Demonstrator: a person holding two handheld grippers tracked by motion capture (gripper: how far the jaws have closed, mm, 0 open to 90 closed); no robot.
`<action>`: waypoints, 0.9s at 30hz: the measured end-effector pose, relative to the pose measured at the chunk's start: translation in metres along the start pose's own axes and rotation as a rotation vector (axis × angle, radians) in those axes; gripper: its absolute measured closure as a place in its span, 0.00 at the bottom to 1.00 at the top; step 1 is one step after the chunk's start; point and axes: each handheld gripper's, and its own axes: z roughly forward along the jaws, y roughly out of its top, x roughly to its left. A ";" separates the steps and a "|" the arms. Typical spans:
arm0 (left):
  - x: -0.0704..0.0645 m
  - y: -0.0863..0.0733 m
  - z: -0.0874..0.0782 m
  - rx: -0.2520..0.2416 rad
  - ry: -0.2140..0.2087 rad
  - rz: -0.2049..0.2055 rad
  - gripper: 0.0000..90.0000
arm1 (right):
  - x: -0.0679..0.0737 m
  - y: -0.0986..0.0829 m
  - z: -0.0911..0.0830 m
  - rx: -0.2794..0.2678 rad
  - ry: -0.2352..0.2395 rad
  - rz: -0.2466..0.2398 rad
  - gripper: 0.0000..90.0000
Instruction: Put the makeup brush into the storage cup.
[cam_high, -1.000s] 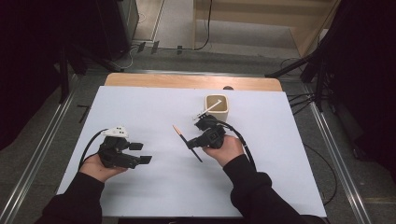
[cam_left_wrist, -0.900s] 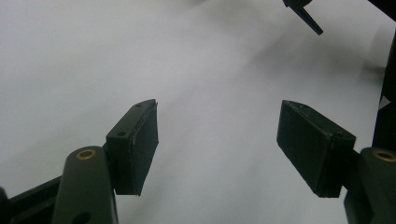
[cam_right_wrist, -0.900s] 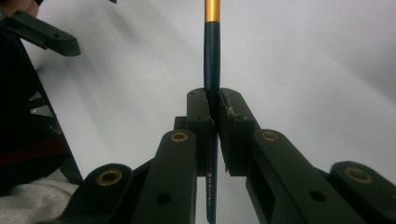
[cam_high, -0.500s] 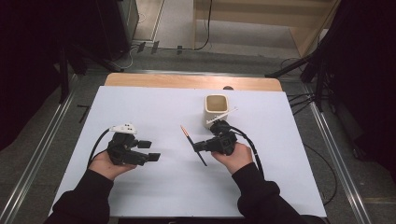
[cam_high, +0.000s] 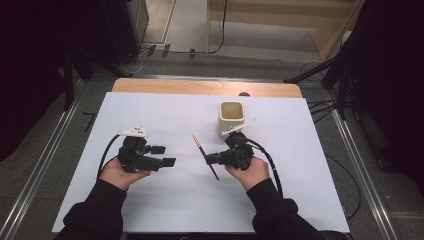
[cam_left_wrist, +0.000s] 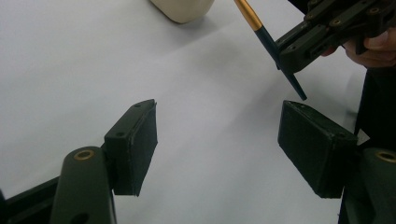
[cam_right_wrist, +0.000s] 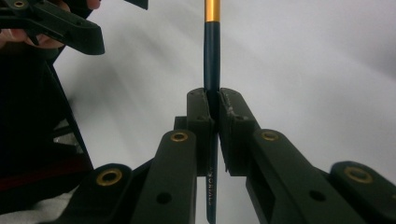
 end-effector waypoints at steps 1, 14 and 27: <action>-0.001 0.001 0.000 -0.004 -0.003 0.000 0.32 | 0.001 0.000 0.000 -0.007 0.002 0.001 0.94; -0.010 0.013 0.007 -0.074 -0.037 -0.047 0.32 | 0.011 -0.004 0.003 -0.087 -0.006 -0.016 0.94; -0.012 0.019 0.018 -0.081 -0.069 -0.115 0.36 | 0.020 -0.004 0.013 -0.083 -0.018 -0.024 0.94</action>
